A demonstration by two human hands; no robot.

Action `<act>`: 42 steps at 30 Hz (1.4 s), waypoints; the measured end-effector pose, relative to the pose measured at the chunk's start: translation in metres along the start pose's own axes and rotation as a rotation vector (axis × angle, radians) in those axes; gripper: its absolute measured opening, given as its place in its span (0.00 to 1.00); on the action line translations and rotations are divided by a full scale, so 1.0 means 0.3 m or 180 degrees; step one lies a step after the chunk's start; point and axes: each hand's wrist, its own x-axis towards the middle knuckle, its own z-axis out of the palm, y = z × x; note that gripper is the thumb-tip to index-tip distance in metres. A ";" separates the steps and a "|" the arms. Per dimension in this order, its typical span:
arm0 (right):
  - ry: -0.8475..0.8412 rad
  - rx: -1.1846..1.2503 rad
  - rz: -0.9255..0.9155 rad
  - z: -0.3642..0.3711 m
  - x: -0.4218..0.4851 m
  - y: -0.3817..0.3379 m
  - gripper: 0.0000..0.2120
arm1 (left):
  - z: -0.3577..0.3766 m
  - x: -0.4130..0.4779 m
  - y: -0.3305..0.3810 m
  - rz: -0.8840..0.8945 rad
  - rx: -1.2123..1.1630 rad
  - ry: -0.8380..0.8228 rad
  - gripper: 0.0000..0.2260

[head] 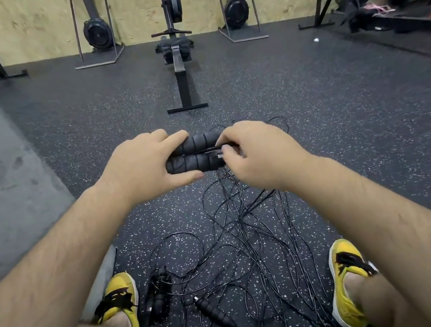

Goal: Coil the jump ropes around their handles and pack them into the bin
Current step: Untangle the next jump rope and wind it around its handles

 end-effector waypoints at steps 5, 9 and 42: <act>0.0037 0.0046 -0.0532 -0.057 0.032 0.070 0.08 | -0.001 -0.007 0.004 0.0277 -0.0545 -0.0129 0.32; 0.0231 0.0874 -0.0295 -0.044 0.067 0.164 0.06 | -0.016 -0.015 0.044 0.0428 -0.1294 -0.0065 0.30; -0.0420 0.1489 -0.0055 0.013 0.030 0.202 0.08 | -0.061 -0.021 0.140 0.0800 -0.0877 0.0144 0.28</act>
